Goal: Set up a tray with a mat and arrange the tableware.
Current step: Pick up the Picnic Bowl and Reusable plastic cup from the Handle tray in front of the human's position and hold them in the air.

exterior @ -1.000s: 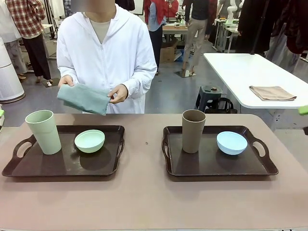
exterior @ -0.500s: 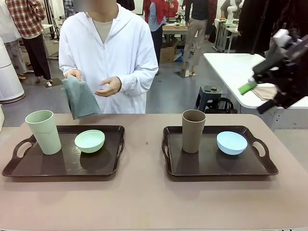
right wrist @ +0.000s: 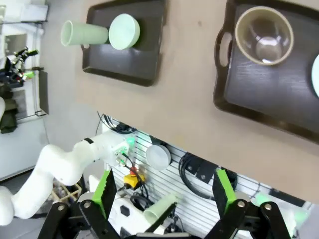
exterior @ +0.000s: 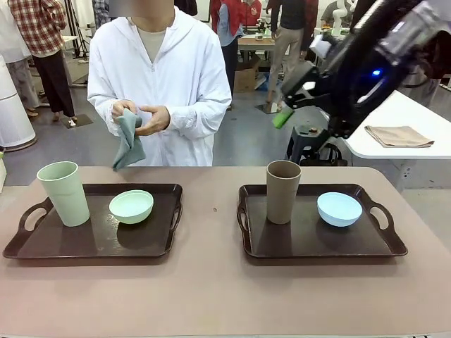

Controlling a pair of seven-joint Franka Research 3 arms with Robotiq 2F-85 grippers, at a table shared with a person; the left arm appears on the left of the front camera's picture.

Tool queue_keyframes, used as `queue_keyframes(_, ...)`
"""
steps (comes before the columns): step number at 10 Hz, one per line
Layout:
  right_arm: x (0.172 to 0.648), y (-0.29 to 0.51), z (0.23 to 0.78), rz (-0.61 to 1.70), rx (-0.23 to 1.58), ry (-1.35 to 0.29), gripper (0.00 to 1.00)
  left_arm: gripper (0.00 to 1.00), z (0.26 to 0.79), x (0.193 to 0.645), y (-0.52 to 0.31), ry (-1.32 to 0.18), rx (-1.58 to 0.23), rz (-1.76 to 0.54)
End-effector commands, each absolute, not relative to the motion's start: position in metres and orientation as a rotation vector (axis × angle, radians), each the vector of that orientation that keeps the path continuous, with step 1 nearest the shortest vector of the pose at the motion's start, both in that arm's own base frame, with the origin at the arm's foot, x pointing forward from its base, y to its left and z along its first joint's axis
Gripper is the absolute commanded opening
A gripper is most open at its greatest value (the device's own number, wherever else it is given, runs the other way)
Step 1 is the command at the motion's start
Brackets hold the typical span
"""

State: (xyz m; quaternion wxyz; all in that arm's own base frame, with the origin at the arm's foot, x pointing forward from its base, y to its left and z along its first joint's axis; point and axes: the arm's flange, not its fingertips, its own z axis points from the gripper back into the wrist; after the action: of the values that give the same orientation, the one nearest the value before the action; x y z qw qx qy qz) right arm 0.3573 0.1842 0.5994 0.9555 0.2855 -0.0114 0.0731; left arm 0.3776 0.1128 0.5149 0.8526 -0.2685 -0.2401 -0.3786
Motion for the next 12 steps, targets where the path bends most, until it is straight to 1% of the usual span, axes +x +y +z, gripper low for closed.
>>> queue_keyframes(1, 0.345, 0.175, 0.601, 0.138, 0.588, -0.029, 1.00, 1.00, 0.516, 0.375, 0.111, -0.510, -0.571, -0.799)
queue_keyframes(4, 0.345, 0.175, 0.601, 0.138, 0.588, -0.029, 1.00, 1.00, 0.516, 0.375, 0.111, -0.510, -0.571, -0.799)
queue_keyframes(5, 0.355, 0.178, 0.603, 0.149, 0.597, -0.029, 1.00, 1.00, 0.515, 0.377, 0.113, -0.505, -0.567, -0.798)
queue_keyframes(6, 0.351, 0.196, 0.597, 0.149, 0.491, -0.027, 1.00, 1.00, 0.515, 0.391, 0.115, -0.604, -0.493, -0.815)
queue_keyframes(7, 0.356, 0.215, 0.593, 0.186, 0.446, 0.003, 1.00, 1.00, 0.510, 0.401, 0.112, -0.597, -0.469, -0.838)
queue_keyframes(8, 0.370, 0.236, 0.590, 0.207, 0.432, 0.043, 1.00, 1.00, 0.502, 0.417, 0.113, -0.547, -0.440, -0.892)
queue_keyframes(9, 0.381, 0.256, 0.585, 0.227, 0.414, 0.070, 1.00, 1.00, 0.499, 0.422, 0.112, -0.529, -0.439, -0.939)
queue_keyframes(10, 0.395, 0.273, 0.580, 0.233, 0.398, 0.092, 1.00, 1.00, 0.496, 0.429, 0.110, -0.536, -0.425, -0.986)
queue_keyframes(12, 0.419, 0.312, 0.571, 0.229, 0.341, 0.091, 1.00, 1.00, 0.491, 0.444, 0.110, -0.489, -0.408, -1.058)
